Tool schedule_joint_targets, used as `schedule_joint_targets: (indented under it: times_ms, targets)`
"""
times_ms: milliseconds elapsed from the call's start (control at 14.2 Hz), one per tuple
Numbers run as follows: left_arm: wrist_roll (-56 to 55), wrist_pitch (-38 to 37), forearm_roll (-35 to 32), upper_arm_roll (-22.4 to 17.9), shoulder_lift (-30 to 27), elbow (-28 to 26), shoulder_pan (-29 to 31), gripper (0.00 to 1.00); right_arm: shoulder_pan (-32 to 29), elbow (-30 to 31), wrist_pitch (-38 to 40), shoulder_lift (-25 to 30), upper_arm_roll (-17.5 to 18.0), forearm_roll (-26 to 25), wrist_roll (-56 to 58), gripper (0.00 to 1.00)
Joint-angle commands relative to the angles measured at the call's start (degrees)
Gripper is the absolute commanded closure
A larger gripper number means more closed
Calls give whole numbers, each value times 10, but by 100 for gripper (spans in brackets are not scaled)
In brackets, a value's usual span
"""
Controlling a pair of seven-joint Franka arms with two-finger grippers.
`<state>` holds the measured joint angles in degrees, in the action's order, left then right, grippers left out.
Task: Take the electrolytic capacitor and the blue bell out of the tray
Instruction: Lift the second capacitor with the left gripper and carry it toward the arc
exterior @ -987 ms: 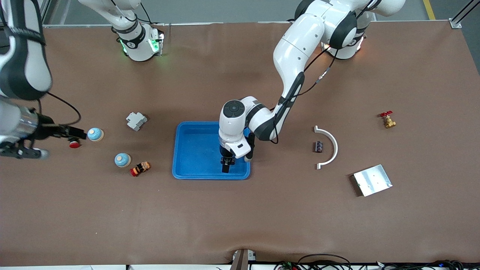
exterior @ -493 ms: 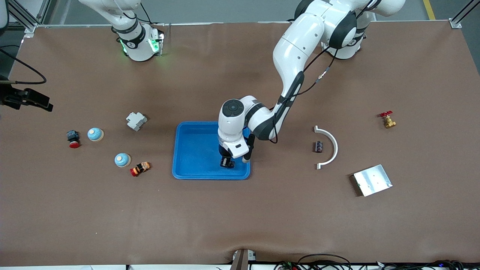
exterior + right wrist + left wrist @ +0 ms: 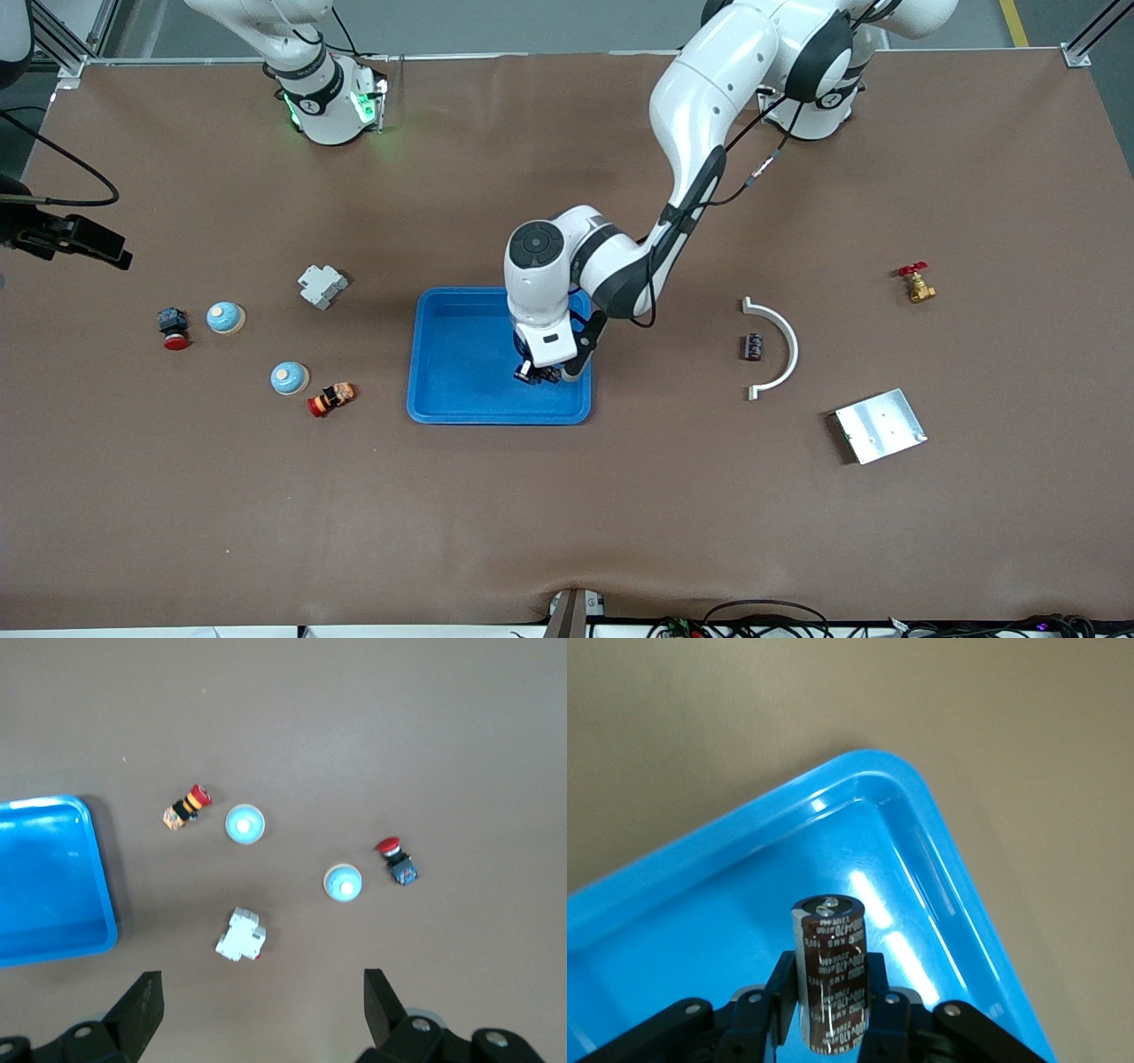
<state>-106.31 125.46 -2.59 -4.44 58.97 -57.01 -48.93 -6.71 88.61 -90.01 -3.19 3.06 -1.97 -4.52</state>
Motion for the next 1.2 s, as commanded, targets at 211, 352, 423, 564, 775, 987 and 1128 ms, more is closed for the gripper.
schedule_joint_targets:
  times_ms: [211,352,423,564,775,987,1128]
  targets:
    - [217,-16,4,9,-53,-81,11,100,2,-9,-37,-5,-2,-9,-11,0]
    - [290,-15,4,10,-84,-127,23,100,3,-9,-37,-3,-2,-11,-16,0]
    - [332,-14,6,13,-114,-167,30,100,0,-9,-37,-3,-2,-11,-18,0]
    - [410,11,5,28,-196,-272,56,100,-1,-9,-35,-4,-12,-9,-16,0]
    - [542,81,6,32,-321,-452,95,100,-2,-12,-25,-7,-14,-6,-18,0]
    - [651,81,6,33,-383,-538,132,100,-1,-14,-28,-7,-11,-1,-19,0]
    - [724,81,6,35,-406,-575,164,100,1,-14,-30,-7,-9,-1,-19,0]
